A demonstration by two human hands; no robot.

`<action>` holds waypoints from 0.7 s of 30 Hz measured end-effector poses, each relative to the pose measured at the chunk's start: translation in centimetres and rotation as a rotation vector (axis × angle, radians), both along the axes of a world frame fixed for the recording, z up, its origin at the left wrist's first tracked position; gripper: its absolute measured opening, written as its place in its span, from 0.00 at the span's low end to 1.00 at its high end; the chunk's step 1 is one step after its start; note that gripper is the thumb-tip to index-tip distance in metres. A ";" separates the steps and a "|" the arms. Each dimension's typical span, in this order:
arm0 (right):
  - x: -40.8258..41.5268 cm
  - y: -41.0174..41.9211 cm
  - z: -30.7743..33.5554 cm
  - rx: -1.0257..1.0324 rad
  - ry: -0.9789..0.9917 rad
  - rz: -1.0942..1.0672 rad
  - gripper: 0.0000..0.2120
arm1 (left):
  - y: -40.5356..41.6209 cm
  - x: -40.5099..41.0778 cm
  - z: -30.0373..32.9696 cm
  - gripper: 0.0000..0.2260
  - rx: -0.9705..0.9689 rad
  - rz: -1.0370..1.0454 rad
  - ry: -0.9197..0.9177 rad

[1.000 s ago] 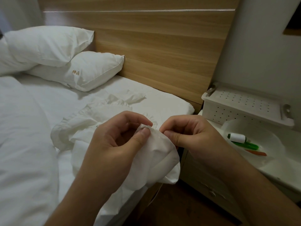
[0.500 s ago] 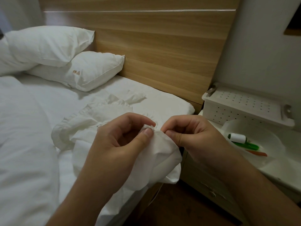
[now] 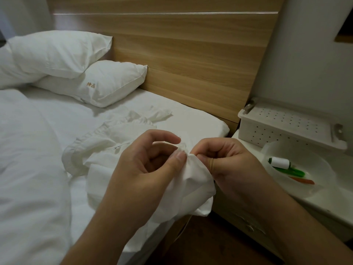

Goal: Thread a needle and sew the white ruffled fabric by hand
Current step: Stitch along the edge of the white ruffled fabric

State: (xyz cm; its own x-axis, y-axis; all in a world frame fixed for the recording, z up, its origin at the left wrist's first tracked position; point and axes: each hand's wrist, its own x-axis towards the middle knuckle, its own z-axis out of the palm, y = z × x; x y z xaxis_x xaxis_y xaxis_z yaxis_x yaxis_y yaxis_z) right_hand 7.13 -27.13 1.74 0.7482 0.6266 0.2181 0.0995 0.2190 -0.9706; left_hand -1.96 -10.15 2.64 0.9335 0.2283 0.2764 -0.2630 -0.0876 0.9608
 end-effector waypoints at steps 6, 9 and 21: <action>-0.4 0.2 0.0 -0.026 -0.045 -0.050 0.07 | 0.1 0.0 -0.2 0.03 0.003 0.016 -0.018; -0.7 0.1 0.3 -0.045 -0.054 -0.060 0.07 | 0.2 0.0 -0.1 0.02 0.001 0.019 -0.016; -1.5 0.6 0.4 -0.082 -0.052 -0.152 0.07 | 0.1 0.1 0.2 0.05 0.027 -0.001 -0.014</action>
State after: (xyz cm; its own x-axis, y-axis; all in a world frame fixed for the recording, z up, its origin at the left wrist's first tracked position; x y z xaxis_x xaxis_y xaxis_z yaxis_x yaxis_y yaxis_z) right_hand 5.58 -26.48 2.13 0.8247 0.5244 0.2119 0.1759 0.1184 -0.9773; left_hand -1.82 -10.06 2.82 0.9297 0.2198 0.2955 -0.2765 -0.1136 0.9543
